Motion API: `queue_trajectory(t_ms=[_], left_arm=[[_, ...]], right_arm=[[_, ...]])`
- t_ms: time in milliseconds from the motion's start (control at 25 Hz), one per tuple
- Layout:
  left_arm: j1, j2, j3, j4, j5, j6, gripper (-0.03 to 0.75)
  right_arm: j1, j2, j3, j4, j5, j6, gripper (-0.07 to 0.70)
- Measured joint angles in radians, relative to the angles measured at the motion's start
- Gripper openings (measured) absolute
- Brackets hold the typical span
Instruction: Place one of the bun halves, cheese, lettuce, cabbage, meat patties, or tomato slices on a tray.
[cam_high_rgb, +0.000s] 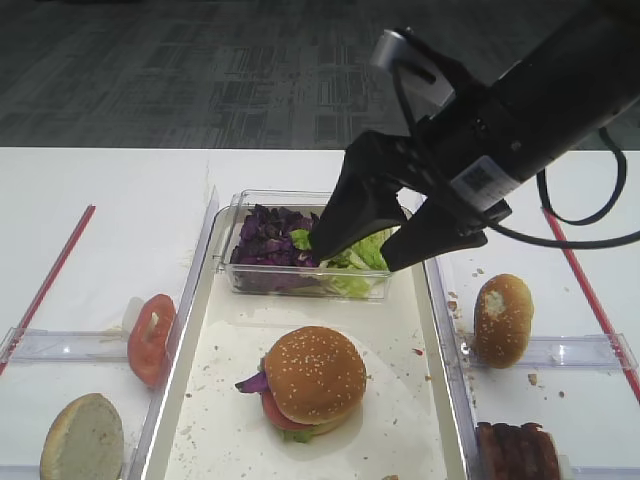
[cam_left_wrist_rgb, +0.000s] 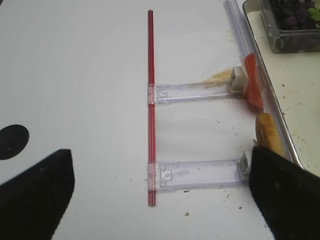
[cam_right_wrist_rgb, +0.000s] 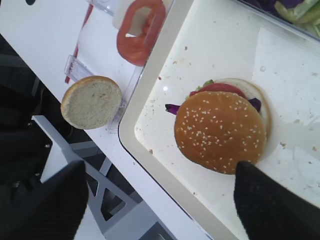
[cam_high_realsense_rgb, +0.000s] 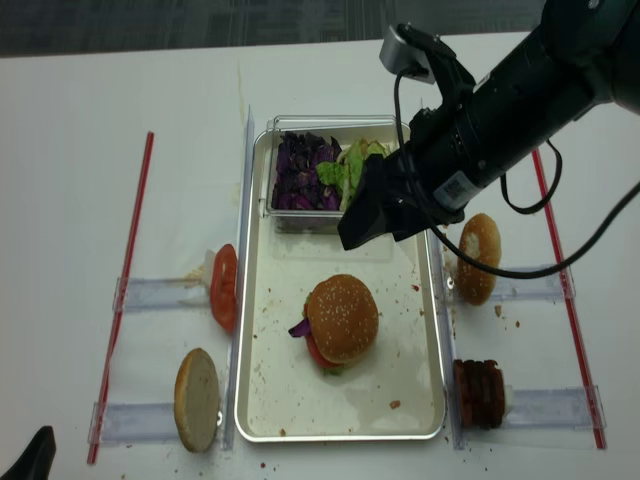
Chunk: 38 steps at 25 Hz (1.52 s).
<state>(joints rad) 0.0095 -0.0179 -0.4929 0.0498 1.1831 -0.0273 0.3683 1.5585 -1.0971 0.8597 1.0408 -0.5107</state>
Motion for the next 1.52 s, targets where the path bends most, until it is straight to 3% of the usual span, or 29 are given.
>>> queue_trajectory(t_ms=[320,440,680,800,1120,1520], left_arm=[[0.000,0.000,0.000,0.000,0.000,0.000,0.685],[0.000,0.000,0.000,0.000,0.000,0.000,0.685],[0.000,0.000,0.000,0.000,0.000,0.000,0.685],[0.000,0.000,0.000,0.000,0.000,0.000,0.685],[0.000,0.000,0.000,0.000,0.000,0.000,0.685],[0.000,0.000,0.000,0.000,0.000,0.000,0.685]], right_arm=[[0.000,-0.082,0.000,-0.061,0.006,0.038,0.626],[0.000,-0.082,0.000,-0.230,-0.016,0.128,0.626],[0.000,-0.082,0.002,-0.664,-0.025,0.410,0.626],[0.000,-0.082,0.002,-0.780,-0.016,0.511,0.626],[-0.017,-0.082,0.002,-0.820,-0.015,0.589,0.626],[-0.313,-0.041,0.002,-0.842,0.024,0.549,0.626]])
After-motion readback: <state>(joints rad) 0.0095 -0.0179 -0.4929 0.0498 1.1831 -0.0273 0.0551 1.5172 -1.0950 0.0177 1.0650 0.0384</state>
